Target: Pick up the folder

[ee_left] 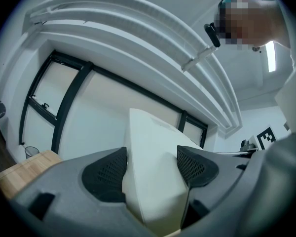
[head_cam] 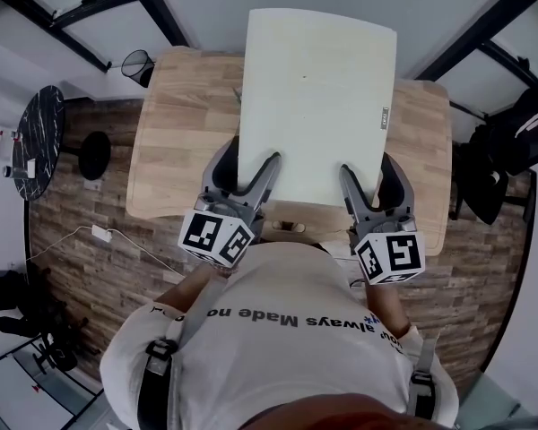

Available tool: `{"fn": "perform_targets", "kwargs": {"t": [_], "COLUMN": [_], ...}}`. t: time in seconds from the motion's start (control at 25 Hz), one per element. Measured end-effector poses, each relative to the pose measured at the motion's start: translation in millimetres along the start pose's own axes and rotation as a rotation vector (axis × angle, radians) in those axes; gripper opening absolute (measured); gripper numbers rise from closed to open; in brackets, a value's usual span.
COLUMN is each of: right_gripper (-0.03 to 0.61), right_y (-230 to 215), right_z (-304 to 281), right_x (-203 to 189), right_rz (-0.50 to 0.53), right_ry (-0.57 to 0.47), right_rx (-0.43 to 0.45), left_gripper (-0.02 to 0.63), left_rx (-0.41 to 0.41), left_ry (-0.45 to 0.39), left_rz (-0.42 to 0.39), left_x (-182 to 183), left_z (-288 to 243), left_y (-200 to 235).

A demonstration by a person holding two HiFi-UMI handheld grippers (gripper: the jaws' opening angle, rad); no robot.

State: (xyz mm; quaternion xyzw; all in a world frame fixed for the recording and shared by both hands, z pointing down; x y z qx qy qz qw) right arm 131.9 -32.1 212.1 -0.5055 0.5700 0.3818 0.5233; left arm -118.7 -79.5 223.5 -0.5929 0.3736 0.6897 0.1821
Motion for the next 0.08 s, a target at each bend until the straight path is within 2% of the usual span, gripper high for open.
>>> {"fn": "perform_targets", "kwargs": {"t": [0.08], "right_gripper": [0.299], "right_y": [-0.8], "right_z": [-0.2], "right_x": [0.0], "right_rz": [0.000], "right_ry": [-0.001], "right_rx": [-0.001], "left_gripper": [0.318], "left_rx": [0.001], "left_ry": [-0.002], "left_rz": [0.000], "left_x": [-0.5], "left_z": [-0.5], "left_y": [-0.2]}}
Point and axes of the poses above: the fingertips, and each gripper's own axes: z backward along the fingers, y to its left, x out of its top, the point moved 8 cm from there along z, backward along the fingers, and after that the axes turned 6 degrees about -x, right-handed, at the moved point
